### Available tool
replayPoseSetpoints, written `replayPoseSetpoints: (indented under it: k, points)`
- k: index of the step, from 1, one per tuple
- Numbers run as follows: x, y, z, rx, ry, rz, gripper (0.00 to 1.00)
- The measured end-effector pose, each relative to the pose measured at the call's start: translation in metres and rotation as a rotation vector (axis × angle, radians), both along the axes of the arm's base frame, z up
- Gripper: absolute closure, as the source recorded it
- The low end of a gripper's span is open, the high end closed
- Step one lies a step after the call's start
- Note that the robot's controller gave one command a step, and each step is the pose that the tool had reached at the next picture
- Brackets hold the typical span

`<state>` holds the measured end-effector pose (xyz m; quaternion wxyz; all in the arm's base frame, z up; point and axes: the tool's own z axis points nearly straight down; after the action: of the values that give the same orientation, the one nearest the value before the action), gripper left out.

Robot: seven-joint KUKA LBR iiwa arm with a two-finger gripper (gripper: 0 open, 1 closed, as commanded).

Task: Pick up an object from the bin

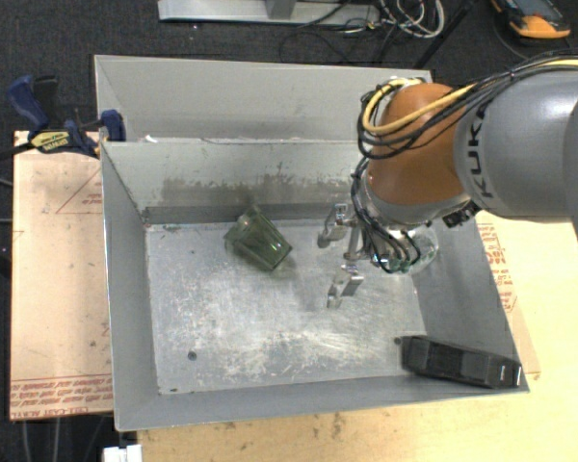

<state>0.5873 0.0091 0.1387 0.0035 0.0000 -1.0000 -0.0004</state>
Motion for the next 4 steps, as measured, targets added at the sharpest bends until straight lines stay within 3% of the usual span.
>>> replayPoseSetpoints:
  k: [1, 2, 3, 4]
  points:
    - [0.002, 0.000, 0.004, 0.000, -0.008, 0.000, 0.00]
    - [0.034, 0.035, -0.008, -0.001, -0.012, 0.049, 0.00]
    - [0.052, 0.047, 0.013, 0.002, -0.008, 0.004, 0.00]
    - [0.053, 0.066, -0.018, 0.001, -0.015, -0.047, 0.00]
